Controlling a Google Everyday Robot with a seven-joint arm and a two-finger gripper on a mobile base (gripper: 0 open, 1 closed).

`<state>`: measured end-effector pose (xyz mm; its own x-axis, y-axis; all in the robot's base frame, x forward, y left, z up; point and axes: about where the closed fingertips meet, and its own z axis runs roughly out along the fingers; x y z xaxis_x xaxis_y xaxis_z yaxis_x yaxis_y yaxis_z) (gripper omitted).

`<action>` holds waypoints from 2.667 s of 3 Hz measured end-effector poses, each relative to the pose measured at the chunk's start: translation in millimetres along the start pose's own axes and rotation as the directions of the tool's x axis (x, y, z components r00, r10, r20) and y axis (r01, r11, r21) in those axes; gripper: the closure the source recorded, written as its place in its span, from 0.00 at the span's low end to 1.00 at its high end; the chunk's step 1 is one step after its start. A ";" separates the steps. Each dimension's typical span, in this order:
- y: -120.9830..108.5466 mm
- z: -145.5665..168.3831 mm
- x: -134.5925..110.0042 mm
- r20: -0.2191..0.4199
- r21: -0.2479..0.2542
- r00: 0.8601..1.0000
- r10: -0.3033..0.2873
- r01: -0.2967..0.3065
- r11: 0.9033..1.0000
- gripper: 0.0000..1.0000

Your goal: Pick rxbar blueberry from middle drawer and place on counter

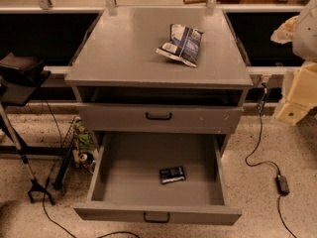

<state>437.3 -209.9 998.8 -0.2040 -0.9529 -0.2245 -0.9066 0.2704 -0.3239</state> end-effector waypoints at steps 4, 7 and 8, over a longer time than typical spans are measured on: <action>-22.8 110.2 -76.4 0.124 -0.059 0.989 -0.086 0.094 0.994 0.00; -5.6 273.8 -90.0 0.169 -0.182 0.983 -0.077 0.108 0.977 0.00; 22.1 283.4 -61.7 0.156 -0.235 0.985 -0.076 0.112 0.966 0.00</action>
Offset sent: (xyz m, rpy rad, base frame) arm 0.0414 0.0464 -0.0334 0.0564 -0.0143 0.0927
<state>534.5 -106.2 745.0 -0.0741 -0.9377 -0.3394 -0.9850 0.1220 -0.1221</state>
